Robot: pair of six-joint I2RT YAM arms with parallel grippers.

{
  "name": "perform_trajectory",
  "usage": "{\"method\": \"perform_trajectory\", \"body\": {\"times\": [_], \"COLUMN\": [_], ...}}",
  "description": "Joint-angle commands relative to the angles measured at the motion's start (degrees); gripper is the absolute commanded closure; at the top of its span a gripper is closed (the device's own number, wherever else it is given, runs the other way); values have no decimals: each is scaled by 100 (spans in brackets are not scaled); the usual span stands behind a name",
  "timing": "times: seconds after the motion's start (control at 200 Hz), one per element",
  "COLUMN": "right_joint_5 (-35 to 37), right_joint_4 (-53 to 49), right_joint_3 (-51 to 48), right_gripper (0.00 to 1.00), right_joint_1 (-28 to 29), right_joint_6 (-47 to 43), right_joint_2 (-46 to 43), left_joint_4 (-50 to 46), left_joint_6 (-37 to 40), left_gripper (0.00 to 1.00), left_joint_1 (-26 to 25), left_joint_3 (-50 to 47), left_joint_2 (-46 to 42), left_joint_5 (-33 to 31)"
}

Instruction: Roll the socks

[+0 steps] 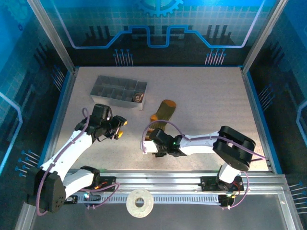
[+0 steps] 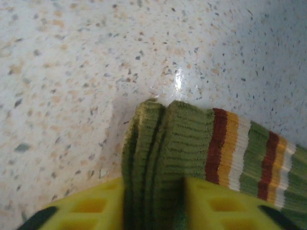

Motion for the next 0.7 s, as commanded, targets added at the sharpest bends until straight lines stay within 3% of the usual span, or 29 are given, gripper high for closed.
{"method": "perform_trajectory", "body": {"times": [0.0, 0.145, 0.4, 0.58, 0.695], "right_joint_5": [502, 33, -1846, -3172, -3611], "right_joint_4": [-63, -413, -1236, -1601, -1816], "right_joint_3": [231, 297, 672, 1041, 1346], "right_gripper": [84, 100, 100, 100, 100], "right_joint_1": [-31, -97, -852, -1457, -1798], "right_joint_6": [186, 465, 1594, 2265, 2683], "right_joint_2": [159, -208, -434, -71, 288], "left_joint_4": [-72, -30, 239, 420, 620], "left_joint_6": [91, 162, 127, 13, -215], "left_gripper": [45, 45, 46, 48, 52], "left_joint_1": [34, 25, -198, -603, -939], "left_joint_3": [-88, -1, 26, 151, 190], "left_joint_2": [-43, 107, 397, 777, 997], "left_joint_5": [198, 290, 390, 437, 389]}}
